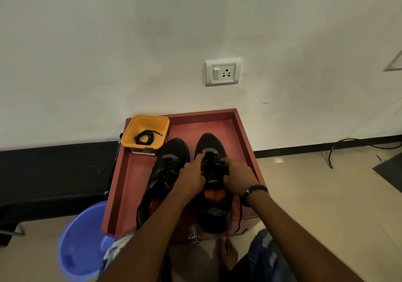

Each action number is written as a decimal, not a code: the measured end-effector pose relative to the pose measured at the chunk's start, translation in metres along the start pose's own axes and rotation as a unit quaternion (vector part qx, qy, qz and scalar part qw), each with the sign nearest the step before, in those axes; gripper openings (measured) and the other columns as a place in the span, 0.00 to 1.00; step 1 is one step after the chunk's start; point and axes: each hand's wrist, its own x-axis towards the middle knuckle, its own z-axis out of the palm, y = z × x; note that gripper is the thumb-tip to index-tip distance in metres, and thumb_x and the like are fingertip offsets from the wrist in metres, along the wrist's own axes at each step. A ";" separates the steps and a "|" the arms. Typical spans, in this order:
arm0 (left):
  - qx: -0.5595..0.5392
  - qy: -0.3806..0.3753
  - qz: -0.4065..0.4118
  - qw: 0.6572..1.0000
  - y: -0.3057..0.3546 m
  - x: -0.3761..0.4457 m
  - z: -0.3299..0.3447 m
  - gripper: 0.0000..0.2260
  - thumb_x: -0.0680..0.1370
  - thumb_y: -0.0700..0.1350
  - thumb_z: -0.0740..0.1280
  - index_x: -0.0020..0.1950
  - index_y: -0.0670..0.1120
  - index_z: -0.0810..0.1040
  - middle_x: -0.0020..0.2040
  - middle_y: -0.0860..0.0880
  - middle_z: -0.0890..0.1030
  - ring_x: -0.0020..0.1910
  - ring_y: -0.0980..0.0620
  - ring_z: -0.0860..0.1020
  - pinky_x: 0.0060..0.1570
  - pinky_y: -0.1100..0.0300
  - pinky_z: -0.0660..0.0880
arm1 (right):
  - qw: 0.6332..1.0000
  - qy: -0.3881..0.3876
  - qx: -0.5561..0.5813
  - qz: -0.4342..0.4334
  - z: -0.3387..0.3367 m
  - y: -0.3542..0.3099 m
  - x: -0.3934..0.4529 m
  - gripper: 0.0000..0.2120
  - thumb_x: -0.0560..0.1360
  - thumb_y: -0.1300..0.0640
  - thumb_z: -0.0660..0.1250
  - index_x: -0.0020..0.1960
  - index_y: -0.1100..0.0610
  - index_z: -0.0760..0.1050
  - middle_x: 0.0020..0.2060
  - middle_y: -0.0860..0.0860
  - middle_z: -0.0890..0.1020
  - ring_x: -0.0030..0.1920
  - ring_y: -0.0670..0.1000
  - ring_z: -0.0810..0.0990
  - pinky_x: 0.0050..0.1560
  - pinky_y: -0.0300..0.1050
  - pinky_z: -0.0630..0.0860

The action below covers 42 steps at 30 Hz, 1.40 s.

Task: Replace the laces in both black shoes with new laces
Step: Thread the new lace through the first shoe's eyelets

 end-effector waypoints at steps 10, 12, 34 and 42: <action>-0.076 -0.031 0.021 0.996 -0.008 -0.017 0.008 0.38 0.76 0.45 0.69 0.78 0.60 0.51 0.71 0.43 0.66 0.64 0.43 0.73 0.64 0.46 0.73 | 0.972 0.033 -0.171 -0.157 0.008 -0.018 -0.040 0.23 0.76 0.54 0.69 0.67 0.48 0.65 0.72 0.53 0.62 0.69 0.56 0.68 0.70 0.51 0.68; -0.075 -0.020 0.030 0.997 -0.009 -0.020 0.007 0.36 0.76 0.44 0.68 0.78 0.60 0.53 0.68 0.44 0.70 0.60 0.45 0.75 0.62 0.49 0.75 | 0.945 0.044 -0.270 -0.180 0.008 -0.020 -0.042 0.18 0.78 0.51 0.67 0.67 0.49 0.71 0.74 0.53 0.60 0.74 0.57 0.60 0.74 0.58 0.57; 0.001 0.001 0.033 0.999 -0.011 -0.038 -0.004 0.28 0.77 0.49 0.68 0.75 0.58 0.61 0.64 0.50 0.76 0.58 0.50 0.78 0.59 0.51 0.76 | 0.998 0.001 0.055 -0.030 -0.004 0.002 -0.041 0.14 0.77 0.44 0.67 0.55 0.49 0.67 0.45 0.46 0.78 0.41 0.45 0.77 0.38 0.35 0.72; 0.090 0.009 0.059 0.994 0.001 -0.036 -0.013 0.24 0.77 0.56 0.68 0.70 0.52 0.65 0.63 0.49 0.74 0.58 0.48 0.77 0.55 0.53 0.75 | 0.998 -0.051 0.022 -0.042 -0.022 0.014 -0.033 0.13 0.79 0.40 0.62 0.47 0.50 0.72 0.39 0.48 0.78 0.38 0.46 0.75 0.38 0.38 0.71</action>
